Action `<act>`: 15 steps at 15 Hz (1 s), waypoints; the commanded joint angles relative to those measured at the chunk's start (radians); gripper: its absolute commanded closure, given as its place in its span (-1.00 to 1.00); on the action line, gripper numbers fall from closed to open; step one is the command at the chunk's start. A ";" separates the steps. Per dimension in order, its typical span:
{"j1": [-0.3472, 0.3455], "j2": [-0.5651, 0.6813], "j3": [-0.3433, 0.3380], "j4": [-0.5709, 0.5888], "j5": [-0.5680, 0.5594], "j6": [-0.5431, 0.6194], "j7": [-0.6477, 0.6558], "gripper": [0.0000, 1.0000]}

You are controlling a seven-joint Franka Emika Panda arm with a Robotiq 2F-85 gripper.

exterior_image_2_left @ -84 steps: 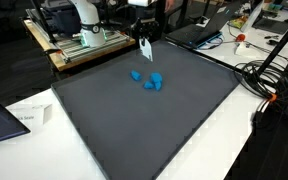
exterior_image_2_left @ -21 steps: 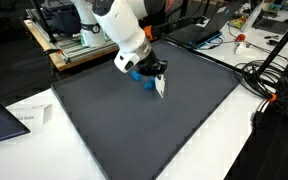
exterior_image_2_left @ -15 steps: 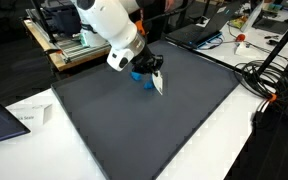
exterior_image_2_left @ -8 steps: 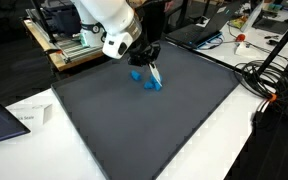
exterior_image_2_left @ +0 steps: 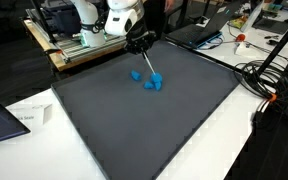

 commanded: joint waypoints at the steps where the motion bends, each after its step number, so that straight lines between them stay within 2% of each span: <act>1: 0.038 -0.101 -0.014 -0.108 -0.084 0.044 0.109 0.98; 5: 0.063 -0.164 -0.022 -0.195 -0.208 0.097 0.249 0.98; 9: 0.069 -0.203 -0.024 -0.260 -0.300 0.087 0.372 0.98; 12: 0.073 -0.223 -0.010 -0.312 -0.296 0.089 0.357 0.98; 13: 0.077 -0.242 0.003 -0.337 -0.235 0.090 0.264 0.98; 14: 0.069 -0.182 -0.011 -0.272 -0.267 0.074 0.318 0.93; 15: 0.074 -0.190 -0.005 -0.287 -0.261 0.074 0.299 0.93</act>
